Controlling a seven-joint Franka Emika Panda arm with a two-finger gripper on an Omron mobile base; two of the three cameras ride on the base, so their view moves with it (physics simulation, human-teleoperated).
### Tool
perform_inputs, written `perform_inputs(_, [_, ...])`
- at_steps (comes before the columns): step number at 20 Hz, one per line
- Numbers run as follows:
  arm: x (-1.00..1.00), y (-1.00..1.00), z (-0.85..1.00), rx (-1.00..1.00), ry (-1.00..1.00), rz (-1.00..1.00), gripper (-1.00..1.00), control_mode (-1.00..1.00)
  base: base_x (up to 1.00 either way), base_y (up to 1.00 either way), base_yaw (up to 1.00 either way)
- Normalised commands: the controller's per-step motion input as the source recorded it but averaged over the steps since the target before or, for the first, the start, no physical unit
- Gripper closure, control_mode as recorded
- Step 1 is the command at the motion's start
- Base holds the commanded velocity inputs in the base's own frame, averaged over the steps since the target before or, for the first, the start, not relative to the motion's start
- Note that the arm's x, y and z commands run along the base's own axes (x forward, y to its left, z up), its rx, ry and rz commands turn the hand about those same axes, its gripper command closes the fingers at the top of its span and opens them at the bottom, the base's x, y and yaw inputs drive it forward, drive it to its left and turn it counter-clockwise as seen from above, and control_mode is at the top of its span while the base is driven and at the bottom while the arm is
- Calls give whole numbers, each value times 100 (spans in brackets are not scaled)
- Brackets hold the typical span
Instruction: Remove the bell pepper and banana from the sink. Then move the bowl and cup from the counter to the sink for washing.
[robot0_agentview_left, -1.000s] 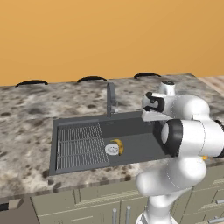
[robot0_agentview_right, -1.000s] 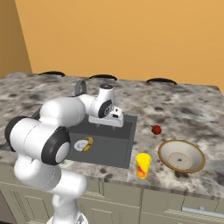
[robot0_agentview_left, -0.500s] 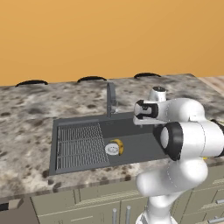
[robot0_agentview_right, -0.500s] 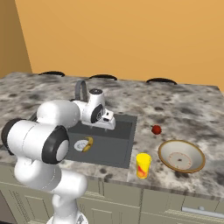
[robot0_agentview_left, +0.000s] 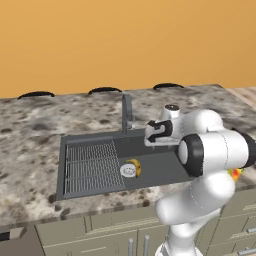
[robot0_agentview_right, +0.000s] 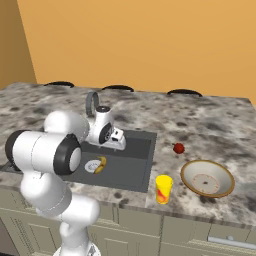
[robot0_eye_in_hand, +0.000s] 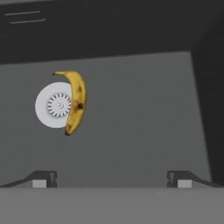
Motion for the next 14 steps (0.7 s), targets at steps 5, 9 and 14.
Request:
perform_inputs(5, [12, 19, -24, 0, 0, 0, -100, -100, 0, 0, 0])
perform_inputs(9, [11, 18, -32, 0, 0, 0, -100, -100, 0, 0, 0])
perform_inputs(14, [13, 20, -32, 0, -3, 0, -100, -100, 0, 0, 0])
